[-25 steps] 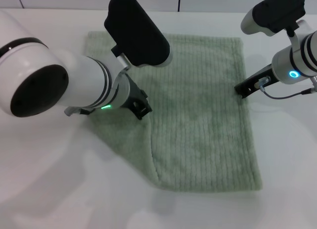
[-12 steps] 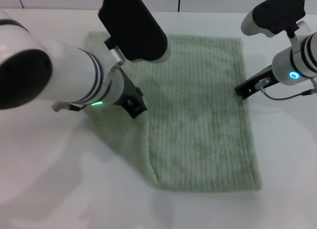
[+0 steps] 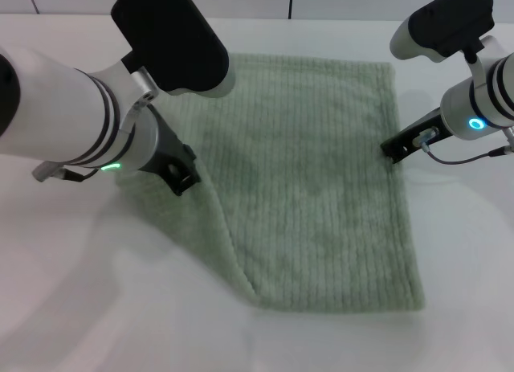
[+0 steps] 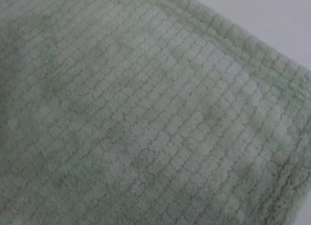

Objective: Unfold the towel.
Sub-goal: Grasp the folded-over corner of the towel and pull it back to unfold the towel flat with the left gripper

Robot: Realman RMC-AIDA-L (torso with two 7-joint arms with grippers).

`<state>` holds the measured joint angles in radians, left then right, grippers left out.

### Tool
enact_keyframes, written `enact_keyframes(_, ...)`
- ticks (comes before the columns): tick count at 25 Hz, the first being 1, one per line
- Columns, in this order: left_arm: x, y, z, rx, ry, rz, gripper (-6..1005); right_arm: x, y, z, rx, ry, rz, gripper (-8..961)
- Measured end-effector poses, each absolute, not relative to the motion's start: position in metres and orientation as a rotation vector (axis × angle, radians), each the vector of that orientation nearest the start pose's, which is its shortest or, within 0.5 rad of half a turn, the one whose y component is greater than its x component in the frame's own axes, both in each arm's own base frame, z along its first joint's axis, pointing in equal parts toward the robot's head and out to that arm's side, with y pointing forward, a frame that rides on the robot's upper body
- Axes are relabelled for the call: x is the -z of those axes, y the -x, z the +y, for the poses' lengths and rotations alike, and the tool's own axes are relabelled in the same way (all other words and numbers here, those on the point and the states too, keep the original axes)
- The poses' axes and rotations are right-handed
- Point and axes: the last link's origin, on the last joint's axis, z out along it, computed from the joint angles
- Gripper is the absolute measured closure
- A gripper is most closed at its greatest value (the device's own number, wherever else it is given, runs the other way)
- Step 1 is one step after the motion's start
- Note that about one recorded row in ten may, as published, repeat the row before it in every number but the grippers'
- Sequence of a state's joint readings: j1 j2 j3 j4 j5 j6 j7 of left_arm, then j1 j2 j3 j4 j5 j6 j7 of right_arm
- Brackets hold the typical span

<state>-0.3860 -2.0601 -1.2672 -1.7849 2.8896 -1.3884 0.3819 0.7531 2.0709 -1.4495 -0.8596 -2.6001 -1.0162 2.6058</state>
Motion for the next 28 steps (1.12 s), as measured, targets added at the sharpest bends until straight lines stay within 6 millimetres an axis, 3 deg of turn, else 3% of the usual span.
enact_keyframes(11, 0.001, 0.151, 0.312, -0.614, 2.409, -0.436, 1000, 0.049, -0.214, 0.412, 0.376, 2.397, 0.941, 954)
enact_keyframes(28, -0.006, 0.165, 0.306, -0.711, 2.418, -0.478, 1000, 0.048, -0.213, 0.413, 0.378, 2.395, 0.937, 953)
